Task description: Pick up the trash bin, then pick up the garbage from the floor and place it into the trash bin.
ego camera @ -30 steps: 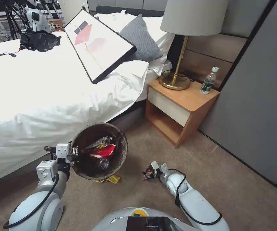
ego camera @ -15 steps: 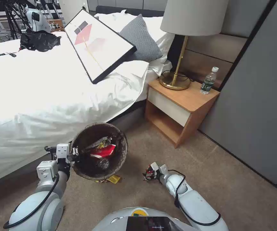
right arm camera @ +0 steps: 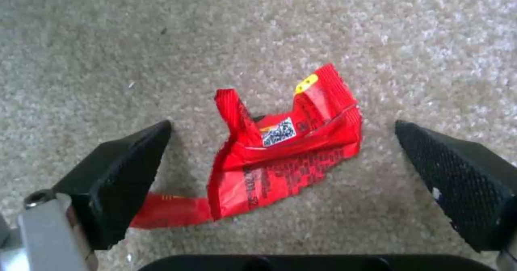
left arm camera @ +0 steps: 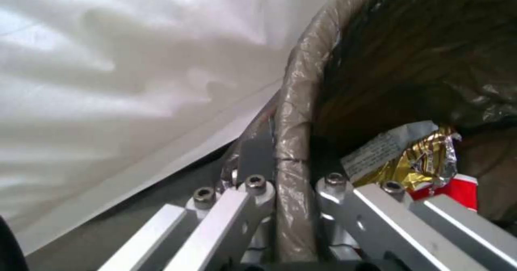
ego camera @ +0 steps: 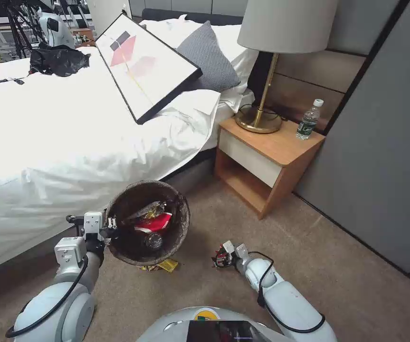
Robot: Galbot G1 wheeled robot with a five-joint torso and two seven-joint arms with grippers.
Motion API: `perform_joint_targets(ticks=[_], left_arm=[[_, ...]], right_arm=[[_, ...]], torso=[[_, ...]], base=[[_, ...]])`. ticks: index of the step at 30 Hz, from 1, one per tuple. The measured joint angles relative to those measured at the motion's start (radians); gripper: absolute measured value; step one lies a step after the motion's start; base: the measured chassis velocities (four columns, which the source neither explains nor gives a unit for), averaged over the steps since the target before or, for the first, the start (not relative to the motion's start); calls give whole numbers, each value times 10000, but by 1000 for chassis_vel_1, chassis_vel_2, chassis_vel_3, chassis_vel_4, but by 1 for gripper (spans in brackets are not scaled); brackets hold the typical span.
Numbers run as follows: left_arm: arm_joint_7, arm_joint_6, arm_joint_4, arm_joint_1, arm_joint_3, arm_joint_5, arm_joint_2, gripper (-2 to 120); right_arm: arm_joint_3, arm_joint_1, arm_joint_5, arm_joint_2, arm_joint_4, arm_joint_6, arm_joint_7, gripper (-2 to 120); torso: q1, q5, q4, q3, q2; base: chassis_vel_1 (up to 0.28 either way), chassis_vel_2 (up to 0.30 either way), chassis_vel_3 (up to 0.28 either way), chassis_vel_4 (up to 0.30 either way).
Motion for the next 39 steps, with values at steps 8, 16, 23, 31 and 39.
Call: perform_joint_targets(ticks=[8, 16, 23, 31, 39], left_arm=[[22, -10, 0, -42, -10, -18, -6, 3], [30, -32, 0, -52, -18, -24, -18, 3], [34, -38, 0, -43, -23, -25, -19, 3], [35, -49, 0, -42, -8, -21, -42, 3], [35, -67, 0, -14, 25, 24, -86, 3]], right_arm=[[-22, 70, -108, 36, -100, -5, 5, 98], [-19, 92, -164, 63, -154, -3, 21, 97], [11, 76, -191, 93, -140, 1, 82, 86], [23, -84, -174, 84, -11, 48, 267, 59], [48, -276, -139, 57, 172, 82, 435, 36]], torso=[[0, 0, -1, 0, 0], [0, -2, -1, -1, 1], [-1, -1, -1, -1, 1], [-1, 2, 3, -1, 1], [-1, 1, 1, 0, 0]], base=[[0, 0, 0, 0], [0, 0, 0, 0], [0, 0, 0, 0], [0, 0, 0, 0], [0, 0, 0, 0]])
